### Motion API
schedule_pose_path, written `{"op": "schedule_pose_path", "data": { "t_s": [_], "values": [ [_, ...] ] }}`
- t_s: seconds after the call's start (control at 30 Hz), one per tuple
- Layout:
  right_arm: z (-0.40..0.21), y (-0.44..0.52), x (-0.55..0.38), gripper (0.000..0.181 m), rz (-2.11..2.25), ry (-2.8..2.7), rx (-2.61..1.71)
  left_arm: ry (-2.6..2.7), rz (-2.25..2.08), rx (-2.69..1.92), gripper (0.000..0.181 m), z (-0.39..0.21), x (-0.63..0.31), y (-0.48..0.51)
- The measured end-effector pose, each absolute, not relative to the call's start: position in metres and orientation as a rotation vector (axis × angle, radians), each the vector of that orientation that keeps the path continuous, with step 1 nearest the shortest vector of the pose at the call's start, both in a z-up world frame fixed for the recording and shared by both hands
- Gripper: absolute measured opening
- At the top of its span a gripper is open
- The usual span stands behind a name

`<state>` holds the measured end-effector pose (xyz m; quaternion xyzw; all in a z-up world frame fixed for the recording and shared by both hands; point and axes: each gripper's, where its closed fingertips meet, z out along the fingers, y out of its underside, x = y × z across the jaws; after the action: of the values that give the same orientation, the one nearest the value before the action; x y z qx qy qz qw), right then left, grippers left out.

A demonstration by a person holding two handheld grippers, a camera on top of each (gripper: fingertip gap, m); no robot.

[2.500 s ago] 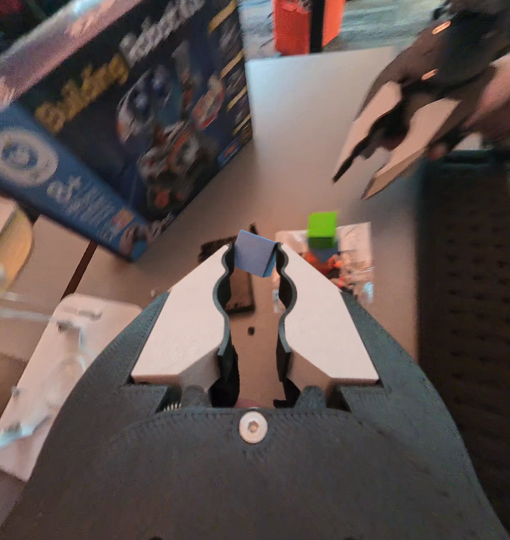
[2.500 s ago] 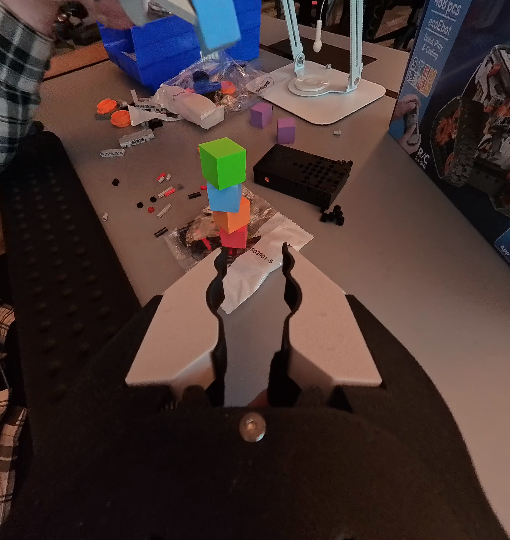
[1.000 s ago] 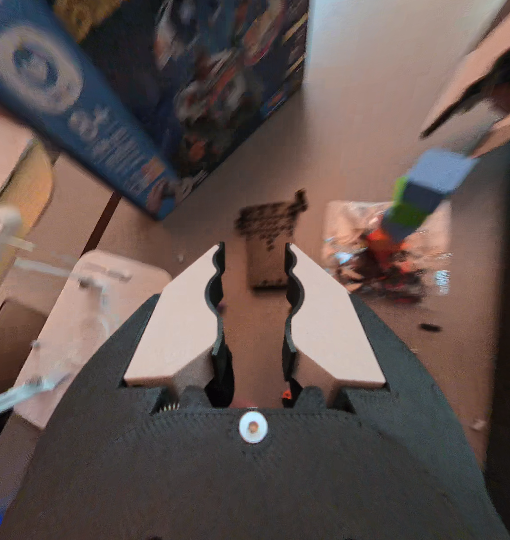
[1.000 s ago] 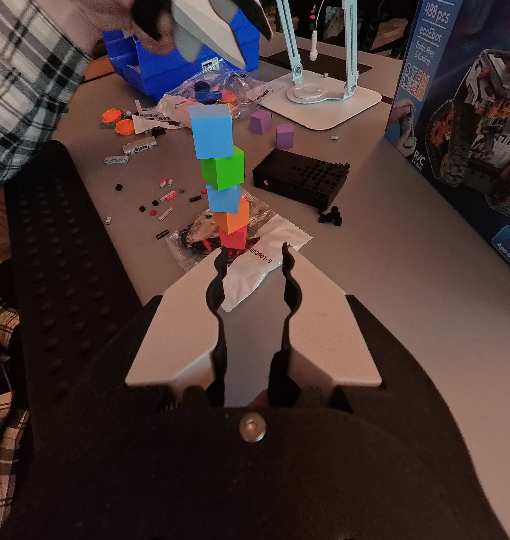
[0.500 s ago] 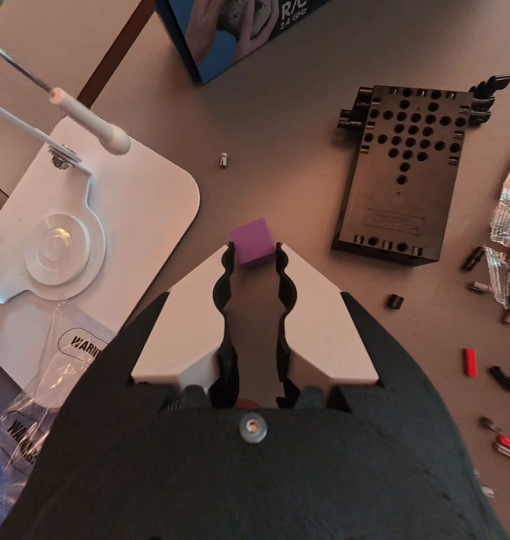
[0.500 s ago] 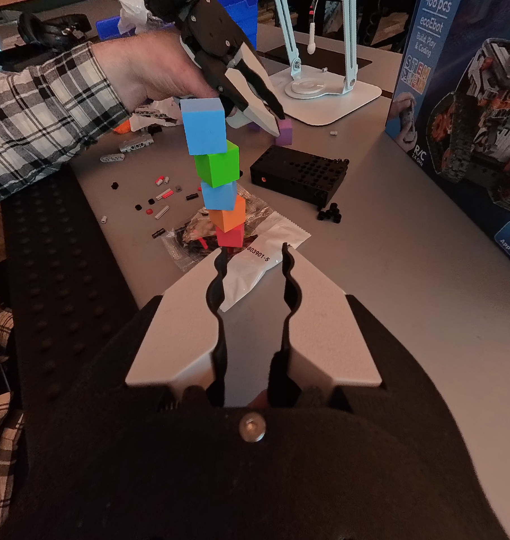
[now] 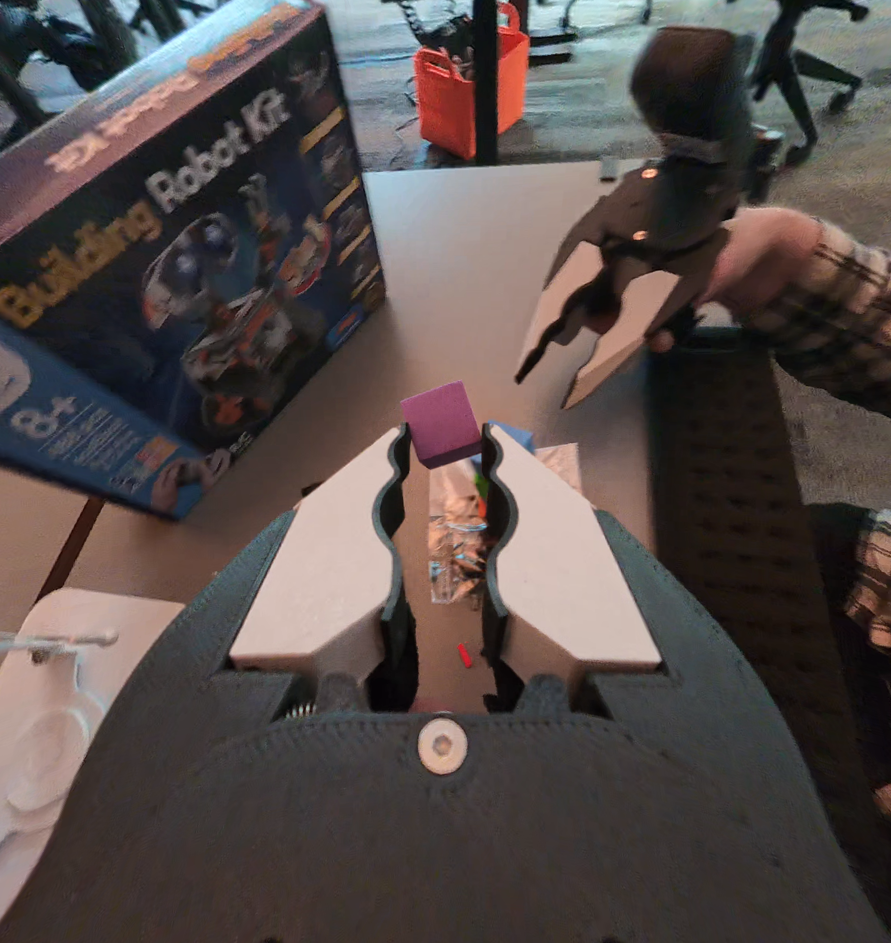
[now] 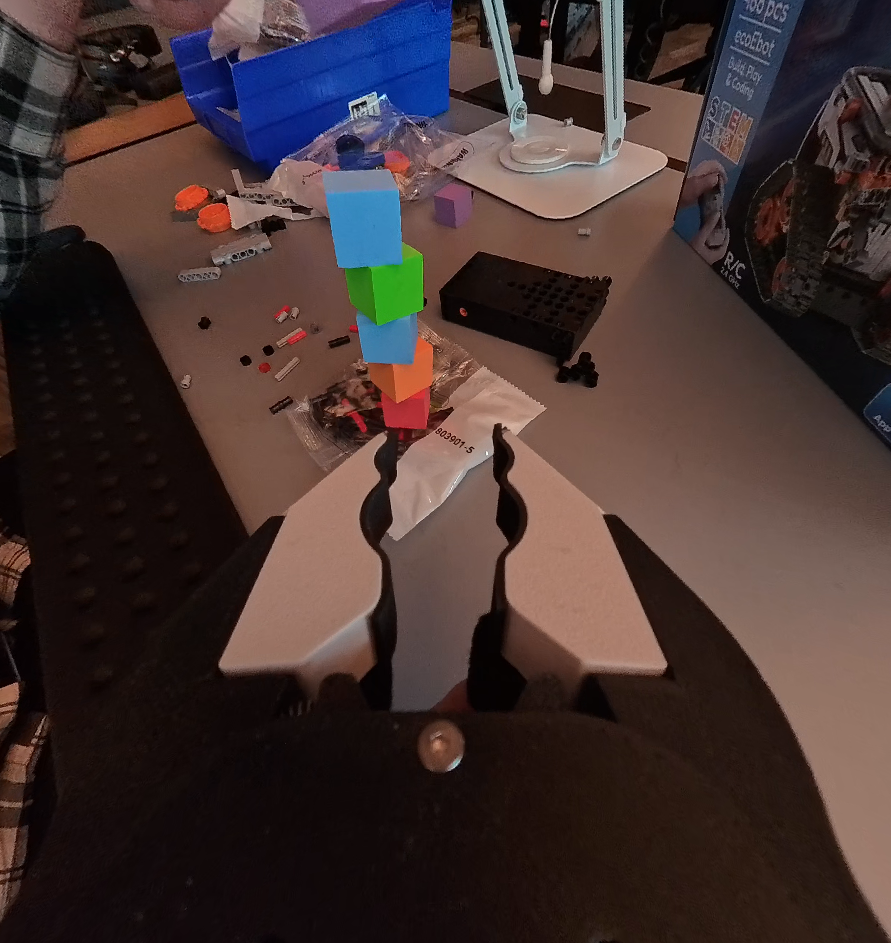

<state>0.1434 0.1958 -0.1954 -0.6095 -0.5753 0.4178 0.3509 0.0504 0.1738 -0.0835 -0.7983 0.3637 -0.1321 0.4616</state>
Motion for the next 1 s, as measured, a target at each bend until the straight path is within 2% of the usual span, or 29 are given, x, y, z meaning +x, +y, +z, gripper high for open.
{"op": "schedule_pose_path", "data": {
  "t_s": [0.77,1.0],
  "values": [
    [-0.195,0.196,0.145,0.037,1.094,-1.482,-1.576,1.02,-0.384,-2.096,0.027,-0.118,0.077,0.169],
    [-0.194,0.196,0.145,0.037,1.095,-1.481,-1.572,1.001,-0.375,-2.082,0.037,-0.115,0.076,0.172]
  ]
}}
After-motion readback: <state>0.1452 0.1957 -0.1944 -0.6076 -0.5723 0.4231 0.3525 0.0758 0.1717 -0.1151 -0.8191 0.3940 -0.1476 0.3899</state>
